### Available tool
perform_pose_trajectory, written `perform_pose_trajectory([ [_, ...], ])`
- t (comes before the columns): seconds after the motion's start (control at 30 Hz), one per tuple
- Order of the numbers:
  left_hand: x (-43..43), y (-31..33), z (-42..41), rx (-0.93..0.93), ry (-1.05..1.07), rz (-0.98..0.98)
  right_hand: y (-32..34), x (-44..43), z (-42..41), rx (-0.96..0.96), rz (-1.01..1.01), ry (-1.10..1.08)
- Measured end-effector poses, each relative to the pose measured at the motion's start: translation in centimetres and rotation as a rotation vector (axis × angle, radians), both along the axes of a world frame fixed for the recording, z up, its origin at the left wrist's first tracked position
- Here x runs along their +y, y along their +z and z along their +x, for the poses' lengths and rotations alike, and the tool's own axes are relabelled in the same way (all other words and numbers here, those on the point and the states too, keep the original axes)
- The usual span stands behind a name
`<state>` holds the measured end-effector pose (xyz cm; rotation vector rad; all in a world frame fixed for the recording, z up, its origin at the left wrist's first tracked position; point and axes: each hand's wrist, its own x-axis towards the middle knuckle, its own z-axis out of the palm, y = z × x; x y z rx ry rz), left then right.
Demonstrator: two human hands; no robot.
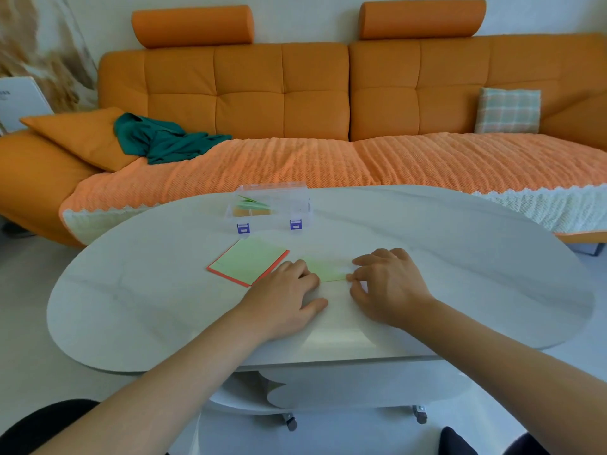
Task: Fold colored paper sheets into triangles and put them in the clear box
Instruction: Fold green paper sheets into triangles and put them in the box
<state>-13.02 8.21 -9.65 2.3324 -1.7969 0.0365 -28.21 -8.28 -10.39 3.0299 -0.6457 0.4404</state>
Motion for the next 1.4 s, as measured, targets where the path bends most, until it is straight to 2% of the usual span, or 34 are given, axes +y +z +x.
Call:
perform_pose_trajectory([
  [0.17, -0.4, -0.6, 0.4, 0.049, -0.005, -0.06, -0.2, 0.1, -0.4, -0.009, -0.041, 0.008],
  [0.3, -0.7, -0.8, 1.2, 0.181, 0.006, -0.13, 0.1, 0.2, -0.1, 0.015, -0.094, 0.01],
  [0.4, -1.3, -0.5, 2.3, 0.221, 0.003, -0.149, 0.9, 0.1, 0.5, -0.029, -0.027, 0.003],
  [0.5, -1.7, -0.3, 3.4, 0.231, -0.014, -0.16, 1.1, -0.4, 1.5, -0.012, 0.034, 0.089],
  [0.6, -2.0, -0.4, 4.3, 0.151, -0.09, -0.166, 0.9, -0.9, 2.8, 0.02, 0.114, 0.193],
  [0.8, -2.3, -0.2, 4.7, 0.079, -0.12, -0.26, 0.5, -1.4, 4.7, -0.129, 0.108, 0.303],
  [0.97, -1.8, 1.1, 4.8, 0.279, 0.011, -0.365, 1.8, -1.9, 5.2, -0.236, 0.328, 0.275],
  [1.07, -1.8, 1.9, 4.7, 0.324, 0.085, -0.384, 2.7, -1.8, 5.4, -0.284, 0.407, 0.27],
  [1.4, -2.1, 3.3, 3.3, 0.384, 0.111, -0.41, 3.7, -0.2, 5.7, -0.363, 0.304, 0.27],
])
